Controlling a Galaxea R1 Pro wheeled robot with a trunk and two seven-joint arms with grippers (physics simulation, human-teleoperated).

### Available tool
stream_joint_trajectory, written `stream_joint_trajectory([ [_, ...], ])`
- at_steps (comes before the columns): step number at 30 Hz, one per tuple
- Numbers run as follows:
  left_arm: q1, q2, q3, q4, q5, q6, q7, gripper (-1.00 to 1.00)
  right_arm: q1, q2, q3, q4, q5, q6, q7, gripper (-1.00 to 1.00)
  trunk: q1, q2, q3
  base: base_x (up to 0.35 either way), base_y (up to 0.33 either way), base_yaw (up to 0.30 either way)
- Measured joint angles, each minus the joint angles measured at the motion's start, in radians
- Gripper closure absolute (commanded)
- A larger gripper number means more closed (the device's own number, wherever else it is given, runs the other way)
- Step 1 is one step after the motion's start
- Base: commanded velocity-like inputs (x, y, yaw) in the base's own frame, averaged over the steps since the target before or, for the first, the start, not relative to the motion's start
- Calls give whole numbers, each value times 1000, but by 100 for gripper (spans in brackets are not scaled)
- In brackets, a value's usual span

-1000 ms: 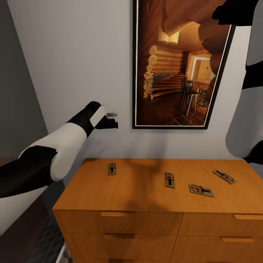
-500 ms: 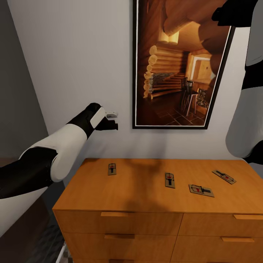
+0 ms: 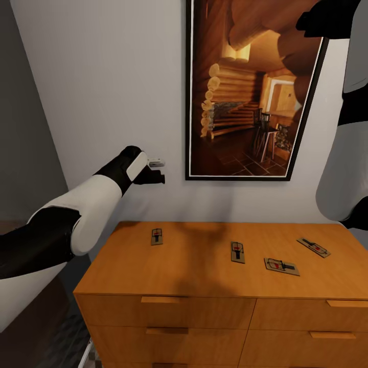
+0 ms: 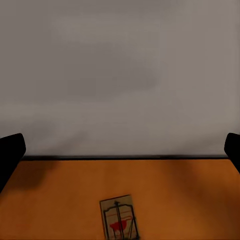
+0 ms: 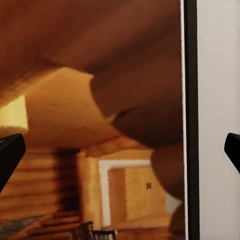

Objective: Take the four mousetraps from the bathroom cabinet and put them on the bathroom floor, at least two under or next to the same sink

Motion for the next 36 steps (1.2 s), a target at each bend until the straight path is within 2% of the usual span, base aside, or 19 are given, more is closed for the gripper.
stream_joint_trajectory([
  [36,64,-2,0,13,1,7,26,-100,0,2,6,9,2,0,0,-100,0,0,0,0,0,0],
])
